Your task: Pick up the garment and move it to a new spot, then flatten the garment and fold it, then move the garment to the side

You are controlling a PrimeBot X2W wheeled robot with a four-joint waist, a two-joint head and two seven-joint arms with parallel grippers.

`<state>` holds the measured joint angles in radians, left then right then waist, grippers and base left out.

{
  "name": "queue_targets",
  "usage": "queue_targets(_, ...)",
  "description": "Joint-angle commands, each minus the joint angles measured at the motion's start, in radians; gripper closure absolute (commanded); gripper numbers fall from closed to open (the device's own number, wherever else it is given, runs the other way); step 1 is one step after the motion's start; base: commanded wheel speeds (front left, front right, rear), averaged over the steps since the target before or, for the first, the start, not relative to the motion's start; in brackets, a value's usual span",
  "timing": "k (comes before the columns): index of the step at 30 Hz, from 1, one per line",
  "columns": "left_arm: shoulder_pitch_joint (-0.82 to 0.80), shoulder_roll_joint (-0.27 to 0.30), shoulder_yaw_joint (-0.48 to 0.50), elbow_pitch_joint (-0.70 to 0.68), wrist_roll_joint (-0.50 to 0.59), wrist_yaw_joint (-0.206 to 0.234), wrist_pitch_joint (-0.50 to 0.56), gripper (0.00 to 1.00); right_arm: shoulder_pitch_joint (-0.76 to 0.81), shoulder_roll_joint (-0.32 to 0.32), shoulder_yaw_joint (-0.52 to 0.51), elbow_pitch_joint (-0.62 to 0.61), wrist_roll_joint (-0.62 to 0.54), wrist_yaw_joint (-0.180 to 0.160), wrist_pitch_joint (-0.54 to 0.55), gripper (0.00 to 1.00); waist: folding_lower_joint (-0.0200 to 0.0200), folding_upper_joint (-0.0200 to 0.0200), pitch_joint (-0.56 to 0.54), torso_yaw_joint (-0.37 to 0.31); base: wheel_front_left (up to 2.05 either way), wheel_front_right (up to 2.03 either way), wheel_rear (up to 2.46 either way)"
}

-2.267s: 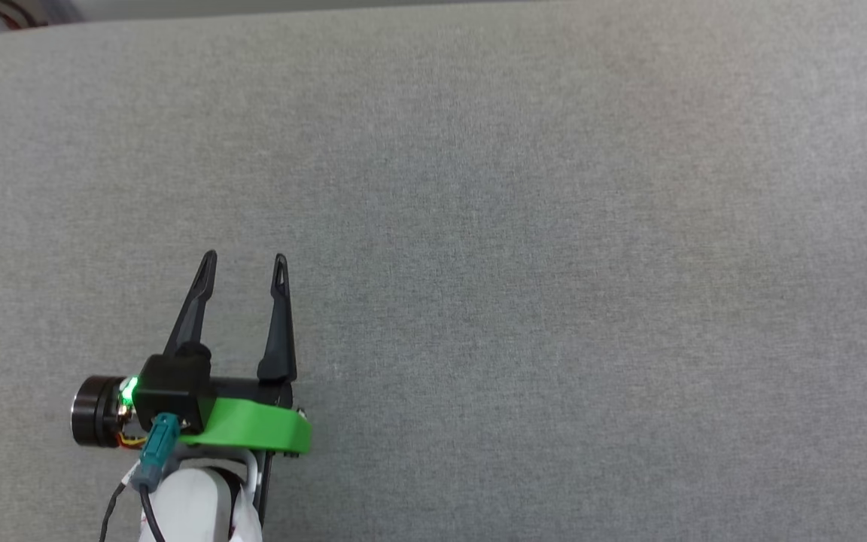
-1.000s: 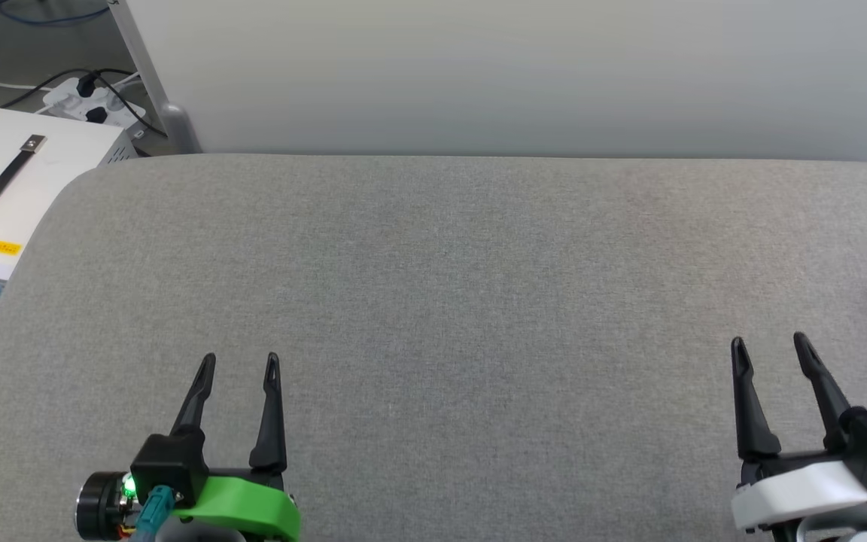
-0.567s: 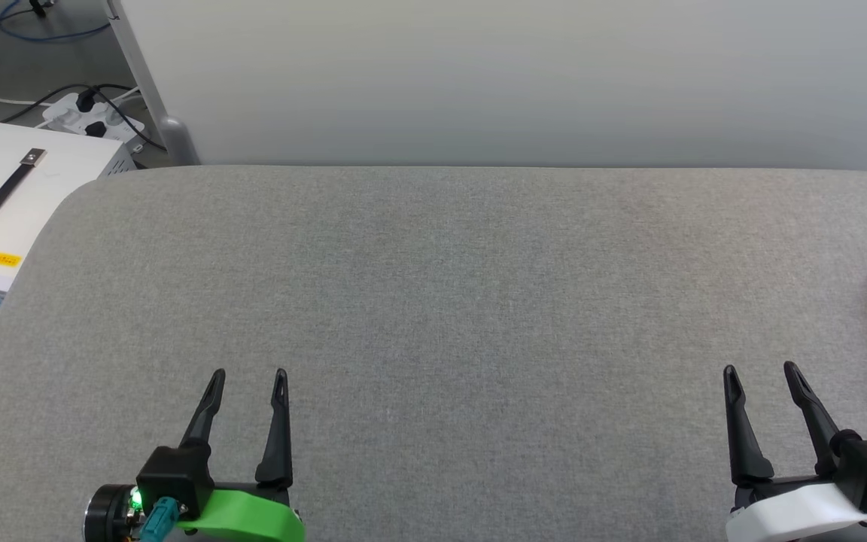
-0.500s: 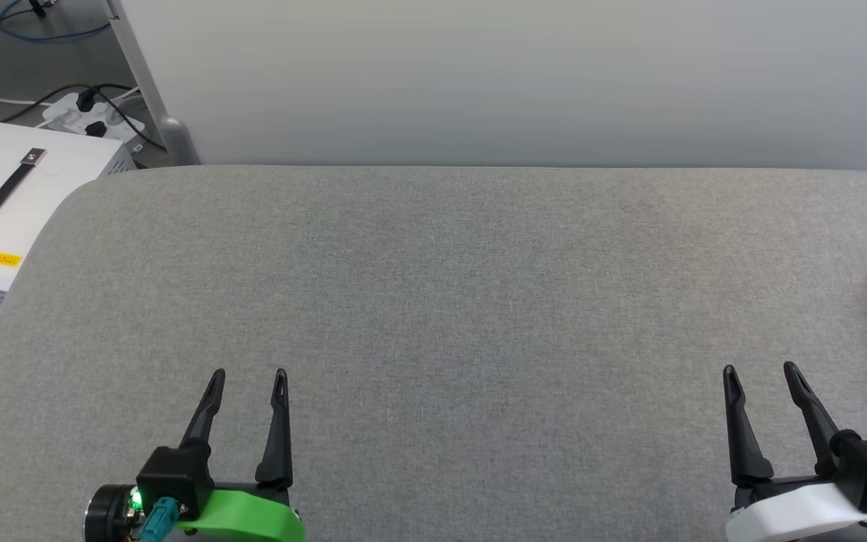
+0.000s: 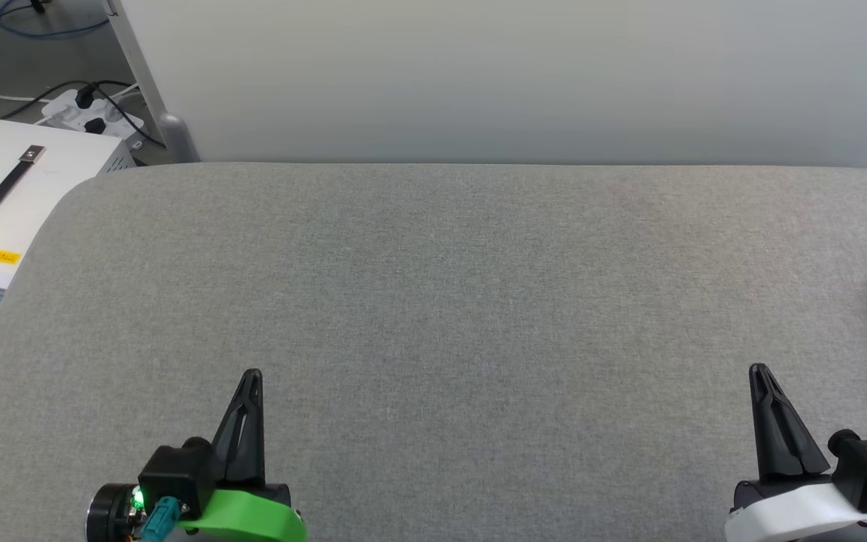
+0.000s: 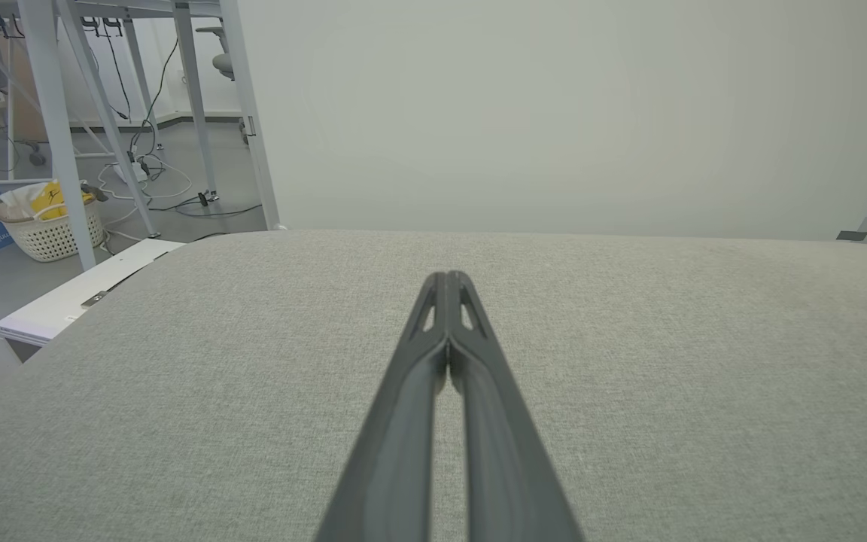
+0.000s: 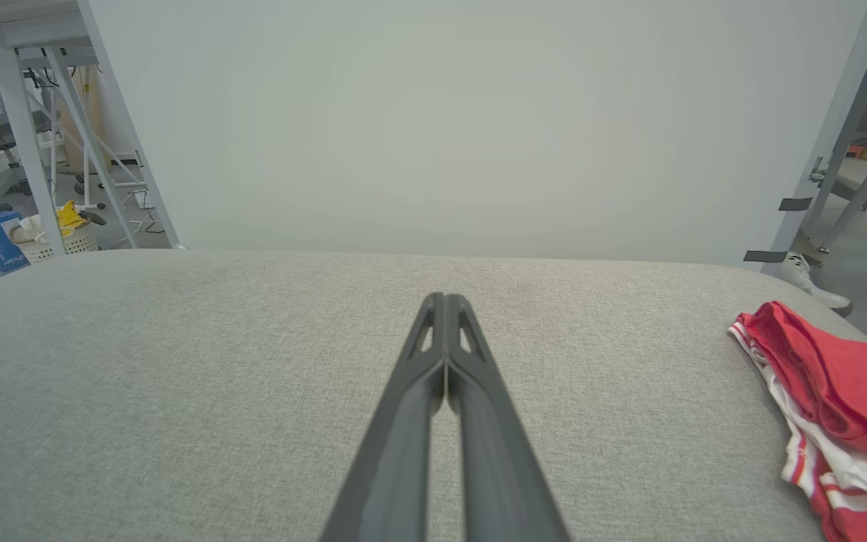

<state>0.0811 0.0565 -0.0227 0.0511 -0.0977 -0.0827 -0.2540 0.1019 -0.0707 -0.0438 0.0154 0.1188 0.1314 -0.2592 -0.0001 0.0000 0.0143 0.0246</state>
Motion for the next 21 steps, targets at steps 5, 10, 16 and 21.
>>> queue_targets(5, -0.004, 0.0, 0.002, -0.003, 0.005, 0.005, 0.014, 1.0, -0.006, 0.001, 0.002, -0.001, -0.006, 0.0, 0.014, 1.0, 0.0001, 0.0, -0.001, -0.001, 0.0, 0.0, 0.0)
queue_targets(10, -0.008, -0.001, 0.002, -0.005, 0.009, 0.008, 0.023, 1.0, -0.009, 0.002, 0.004, -0.001, -0.011, 0.0, 0.024, 1.0, 0.0001, 0.0, -0.001, -0.002, 0.0, 0.0, 0.0)
queue_targets(16, -0.011, -0.001, 0.004, -0.007, 0.014, 0.012, 0.035, 1.0, -0.014, 0.003, 0.006, -0.002, -0.017, 0.0, 0.036, 1.0, 0.0001, 0.0, -0.002, -0.003, 0.0, 0.0, 0.0)
queue_targets(21, -0.015, -0.001, 0.004, -0.009, 0.018, 0.015, 0.046, 1.0, -0.018, 0.004, 0.008, -0.003, -0.021, 0.0, 0.047, 1.0, 0.0001, 0.0, -0.003, -0.004, 0.0, 0.0, 0.0)
